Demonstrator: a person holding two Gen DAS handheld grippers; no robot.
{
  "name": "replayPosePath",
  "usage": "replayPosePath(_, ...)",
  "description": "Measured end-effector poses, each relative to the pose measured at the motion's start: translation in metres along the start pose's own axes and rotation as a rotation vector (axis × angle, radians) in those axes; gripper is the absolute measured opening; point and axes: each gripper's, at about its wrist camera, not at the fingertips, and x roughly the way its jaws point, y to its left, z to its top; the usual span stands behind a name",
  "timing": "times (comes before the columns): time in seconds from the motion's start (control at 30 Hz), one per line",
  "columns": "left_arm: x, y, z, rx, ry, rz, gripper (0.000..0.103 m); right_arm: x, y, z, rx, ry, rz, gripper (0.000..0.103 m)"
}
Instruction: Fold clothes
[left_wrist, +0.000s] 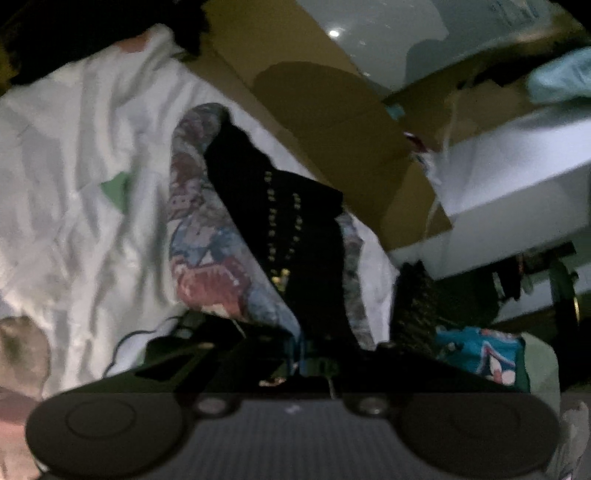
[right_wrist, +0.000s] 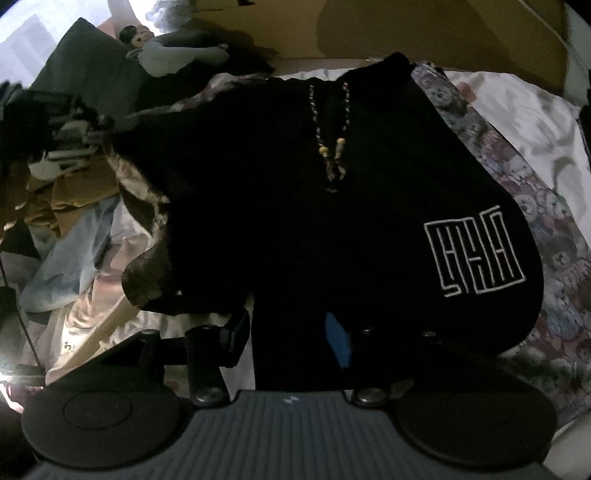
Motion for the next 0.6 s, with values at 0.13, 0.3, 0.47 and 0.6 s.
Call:
replayPosePath(0.13,0.027,-0.01,0.001,0.052,0.048,0.008,0.003,0.002,0.0,0.0,0.005,0.004,-0.005,0.056)
replayPosePath(0.3,0.066,-0.018,0.0,0.11,0.12,0.029,0.003,0.001,-0.004,-0.004,0.026,0.011,-0.018,0.057)
replayPosePath(0.47,0.108,-0.015,-0.002,0.142,0.195,0.063,0.005,0.0,-0.006,-0.004,0.034,0.006,-0.021,0.057)
replayPosePath(0.6,0.131,-0.006,-0.007,0.185,0.245,0.115,0.021,0.003,-0.006,-0.003,0.032,0.014,-0.023,0.057)
